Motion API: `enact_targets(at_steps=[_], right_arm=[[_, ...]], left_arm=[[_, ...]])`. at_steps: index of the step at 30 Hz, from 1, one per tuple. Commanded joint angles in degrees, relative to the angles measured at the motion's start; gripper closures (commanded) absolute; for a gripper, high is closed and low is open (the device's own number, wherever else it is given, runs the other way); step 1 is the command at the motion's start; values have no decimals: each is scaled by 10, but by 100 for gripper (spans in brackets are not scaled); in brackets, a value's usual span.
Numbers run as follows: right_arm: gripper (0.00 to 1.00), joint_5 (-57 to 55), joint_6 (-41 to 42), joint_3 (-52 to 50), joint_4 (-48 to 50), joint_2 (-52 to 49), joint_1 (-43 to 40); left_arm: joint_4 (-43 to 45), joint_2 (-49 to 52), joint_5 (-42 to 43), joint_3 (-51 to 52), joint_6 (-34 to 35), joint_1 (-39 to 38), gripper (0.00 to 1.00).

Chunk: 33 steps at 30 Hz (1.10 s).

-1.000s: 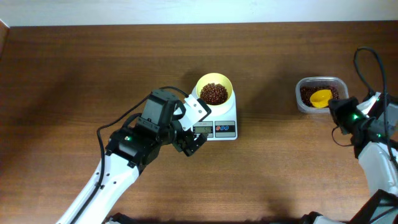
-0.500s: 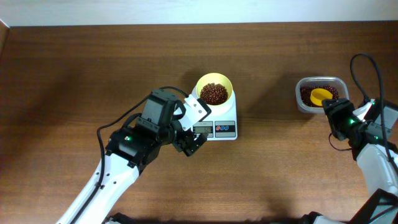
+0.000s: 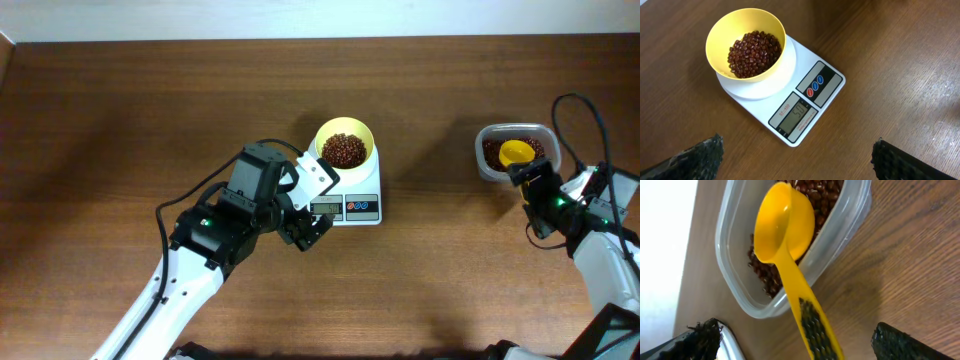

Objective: Scoop item into bowl and weigh 50g on scale

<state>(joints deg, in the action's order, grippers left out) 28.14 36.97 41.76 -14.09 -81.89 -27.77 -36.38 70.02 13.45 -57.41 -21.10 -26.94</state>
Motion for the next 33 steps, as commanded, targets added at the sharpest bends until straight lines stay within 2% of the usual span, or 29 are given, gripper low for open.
enact_targets(at_steps=[1,4,7,14,19,23,25,29,33], right_arm=[[1,15,-76,4,-7,9,1],[1,32,-123,20,-9,10,1],[1,31,-202,58,-58,10,1],[1,-49,-383,180,-239,10,1],[1,-46,-553,261,-372,10,1],[1,-44,-611,310,-432,11,18],[1,-45,-650,329,-438,11,57],[1,-49,-653,332,-436,11,115],[1,-49,-653,332,-435,11,120]], left_arm=[[1,-5,-2,2,-9,-2,1],[1,-5,-2,2,-9,-2,1],[1,-5,-2,2,-9,-2,1],[1,-5,-2,2,-9,-2,1],[1,-5,-2,2,-9,-2,1],[1,-5,-2,2,-9,-2,1],[1,-5,-2,2,-9,-2,1],[1,-5,-2,2,-9,-2,1],[1,-5,-2,2,-9,-2,1]])
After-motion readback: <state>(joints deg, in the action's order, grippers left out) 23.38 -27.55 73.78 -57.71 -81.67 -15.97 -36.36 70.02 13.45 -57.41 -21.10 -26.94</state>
